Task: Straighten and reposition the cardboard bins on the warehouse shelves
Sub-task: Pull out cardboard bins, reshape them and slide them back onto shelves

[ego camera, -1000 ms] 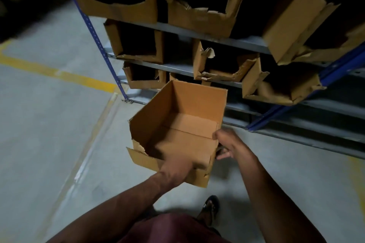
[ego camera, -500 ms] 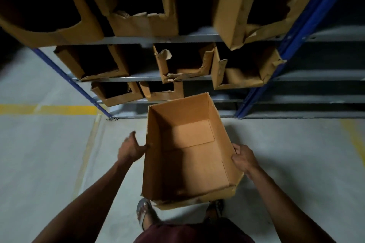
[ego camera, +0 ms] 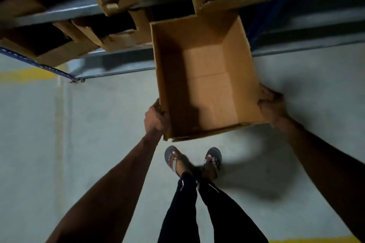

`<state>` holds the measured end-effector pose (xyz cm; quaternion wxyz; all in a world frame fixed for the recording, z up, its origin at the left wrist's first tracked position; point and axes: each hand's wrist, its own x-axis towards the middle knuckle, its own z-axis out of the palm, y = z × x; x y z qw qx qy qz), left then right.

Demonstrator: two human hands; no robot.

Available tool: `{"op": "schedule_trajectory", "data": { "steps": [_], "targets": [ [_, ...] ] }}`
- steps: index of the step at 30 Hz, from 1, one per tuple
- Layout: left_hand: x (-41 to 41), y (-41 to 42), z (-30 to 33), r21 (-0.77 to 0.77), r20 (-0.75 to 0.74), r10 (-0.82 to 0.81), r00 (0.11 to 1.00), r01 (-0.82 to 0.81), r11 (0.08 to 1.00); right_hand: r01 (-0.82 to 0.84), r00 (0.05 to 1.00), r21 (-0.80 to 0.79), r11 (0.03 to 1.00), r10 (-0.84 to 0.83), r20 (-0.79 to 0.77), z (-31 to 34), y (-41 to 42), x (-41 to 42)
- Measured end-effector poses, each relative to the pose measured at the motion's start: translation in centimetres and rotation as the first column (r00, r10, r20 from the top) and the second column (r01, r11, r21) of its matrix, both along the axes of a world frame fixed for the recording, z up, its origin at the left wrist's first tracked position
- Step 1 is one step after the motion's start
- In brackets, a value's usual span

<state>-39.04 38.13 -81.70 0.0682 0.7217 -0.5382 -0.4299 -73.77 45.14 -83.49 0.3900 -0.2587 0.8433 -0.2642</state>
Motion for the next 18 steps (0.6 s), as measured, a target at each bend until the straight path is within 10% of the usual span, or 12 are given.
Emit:
{"op": "schedule_trajectory", "data": {
  "steps": [18],
  "targets": [
    [-8.1,-9.1,-10.1,-0.082,-0.082,-0.083,0.993,0.076,0.994,-0.067,0.962,-0.025,0.997,0.058,-0.267,-6.4,-11.5,-5.9]
  ]
}}
